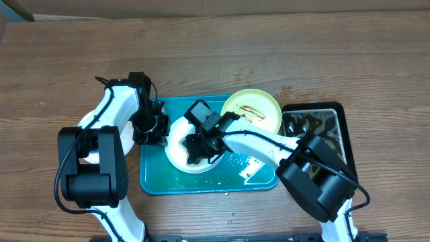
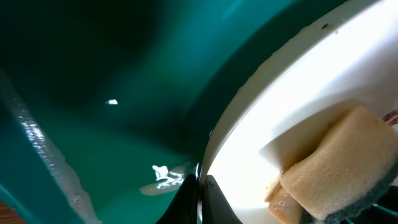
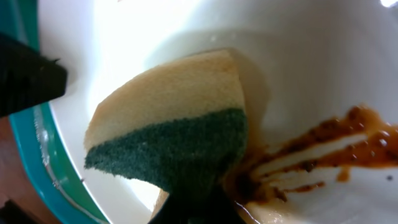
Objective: Clean dirty plates on tray and stack at the side
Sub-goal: 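Scrub the held white plate with the sponge in the right gripper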
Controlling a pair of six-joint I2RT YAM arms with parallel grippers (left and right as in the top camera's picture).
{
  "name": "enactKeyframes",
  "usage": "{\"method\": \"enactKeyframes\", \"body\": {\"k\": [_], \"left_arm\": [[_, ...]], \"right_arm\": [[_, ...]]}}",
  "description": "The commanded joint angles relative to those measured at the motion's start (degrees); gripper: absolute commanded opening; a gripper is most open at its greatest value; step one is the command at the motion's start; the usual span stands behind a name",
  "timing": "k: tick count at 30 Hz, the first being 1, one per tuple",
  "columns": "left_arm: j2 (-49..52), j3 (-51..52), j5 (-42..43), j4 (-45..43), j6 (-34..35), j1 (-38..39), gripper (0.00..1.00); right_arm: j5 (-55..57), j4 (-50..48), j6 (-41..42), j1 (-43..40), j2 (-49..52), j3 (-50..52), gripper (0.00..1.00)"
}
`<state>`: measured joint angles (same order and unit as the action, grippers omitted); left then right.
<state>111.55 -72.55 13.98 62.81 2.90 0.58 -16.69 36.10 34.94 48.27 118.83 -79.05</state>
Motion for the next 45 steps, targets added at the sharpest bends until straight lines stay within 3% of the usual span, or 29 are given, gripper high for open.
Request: {"method": "enactKeyframes", "body": {"k": [1, 10, 21, 33, 39, 45], "left_arm": [[0.7, 0.2, 0.2, -0.5, 0.5, 0.3, 0.04], [0.7, 0.2, -1.9, -1.6, 0.6, 0.3, 0.04], [0.7, 0.2, -8.1, -0.9, 3.6, 0.3, 0.04], [0.7, 0.2, -8.2, -0.7, 3.6, 0.3, 0.04], [0.7, 0.2, -8.2, -0.7, 3.6, 0.3, 0.04], [0.7, 0.2, -8.2, -0.3, 3.5, 0.3, 0.04]], "right_arm": [[7.7, 2.9, 4.1, -0.8, 3.6, 1.4, 0.04], [8.8, 5.3, 4.4, -0.8, 3.6, 1.4, 0.04], [21.2, 12.5, 9.9, -2.8, 3.6, 1.4, 0.04], [19.3, 7.9, 13.1, -7.3, 3.6, 1.3, 0.04], [8.1, 4.7, 4.4, -6.2, 3.6, 1.3, 0.04], [7.9, 9.1, 2.0, -5.6, 1.4, -0.5, 0.04]]}}
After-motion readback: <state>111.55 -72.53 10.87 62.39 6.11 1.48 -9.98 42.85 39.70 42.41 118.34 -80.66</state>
